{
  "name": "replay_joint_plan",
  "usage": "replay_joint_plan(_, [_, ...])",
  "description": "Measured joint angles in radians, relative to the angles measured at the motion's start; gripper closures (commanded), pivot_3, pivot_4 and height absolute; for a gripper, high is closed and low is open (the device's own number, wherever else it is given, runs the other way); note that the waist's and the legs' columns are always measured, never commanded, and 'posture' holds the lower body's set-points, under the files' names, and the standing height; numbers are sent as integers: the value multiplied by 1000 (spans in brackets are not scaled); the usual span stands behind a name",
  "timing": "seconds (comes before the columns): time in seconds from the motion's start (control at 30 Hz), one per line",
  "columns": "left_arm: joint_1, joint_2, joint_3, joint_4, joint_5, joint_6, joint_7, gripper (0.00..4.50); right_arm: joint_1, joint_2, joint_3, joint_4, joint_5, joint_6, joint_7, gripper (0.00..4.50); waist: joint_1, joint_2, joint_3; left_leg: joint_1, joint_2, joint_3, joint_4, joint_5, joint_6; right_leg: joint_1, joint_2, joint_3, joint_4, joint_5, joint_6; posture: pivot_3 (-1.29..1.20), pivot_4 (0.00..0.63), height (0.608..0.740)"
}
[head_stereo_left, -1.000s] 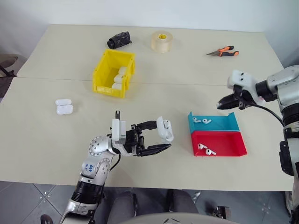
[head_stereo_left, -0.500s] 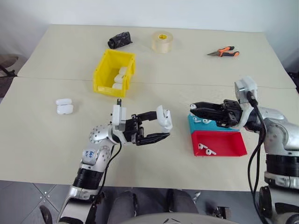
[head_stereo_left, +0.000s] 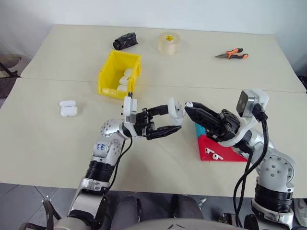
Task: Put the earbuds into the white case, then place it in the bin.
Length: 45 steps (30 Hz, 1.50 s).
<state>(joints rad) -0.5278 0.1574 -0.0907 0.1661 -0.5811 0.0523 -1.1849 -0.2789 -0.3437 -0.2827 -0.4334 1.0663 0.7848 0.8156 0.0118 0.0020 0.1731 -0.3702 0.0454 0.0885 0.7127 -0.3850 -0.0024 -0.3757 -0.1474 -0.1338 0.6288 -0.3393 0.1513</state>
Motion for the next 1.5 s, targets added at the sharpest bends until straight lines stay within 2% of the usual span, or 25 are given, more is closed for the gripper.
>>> replay_joint_plan(0.53, [4,0,-1,2,23,4,-4,1525,71,-7,107,4,-34,-112,27,3521,1,0,0,0,0,0,0,0,0,0,0,0,0,0,0,0,150,740])
replay_joint_plan(0.7, [26,2,-2,2,35,14,3,1525,97,-86,128,14,-72,-129,74,3521,2,0,0,0,0,0,0,0,0,0,0,0,0,0,0,0,150,740])
replay_joint_plan(0.83, [26,4,2,2,38,22,2,1525,84,-123,132,20,-57,-112,101,2612,2,0,0,0,0,0,0,0,0,0,0,0,0,0,0,0,150,740])
replay_joint_plan(1.03, [27,10,16,1,38,31,16,1525,53,-132,146,49,-57,-128,138,709,4,0,0,0,0,0,0,0,0,0,0,0,0,0,0,0,150,740])
replay_joint_plan(1.1, [30,29,16,-23,38,37,18,1525,55,-167,151,66,-89,-132,147,108,9,0,0,0,0,0,0,0,0,0,0,0,-1,0,0,0,150,740])
replay_joint_plan(1.23, [62,122,15,-113,69,47,37,1525,58,-244,151,135,-185,-170,175,108,8,0,0,0,0,1,0,0,0,0,0,1,-1,0,0,0,150,740])
replay_joint_plan(1.27, [73,151,15,-121,87,52,42,1525,58,-260,146,148,-198,-178,185,298,6,0,0,1,0,1,-1,0,0,0,0,1,-1,0,0,0,150,740])
replay_joint_plan(1.37, [109,275,5,-146,179,69,68,1525,39,-332,146,200,-265,-211,238,1131,2,0,0,1,0,1,-2,0,0,0,0,1,-1,0,0,0,150,740])
replay_joint_plan(1.5, [101,327,-18,-193,247,98,101,1525,-37,-354,177,211,-302,-217,271,2516,7,0,0,0,0,1,-1,0,0,0,0,1,-1,0,0,0,150,740])
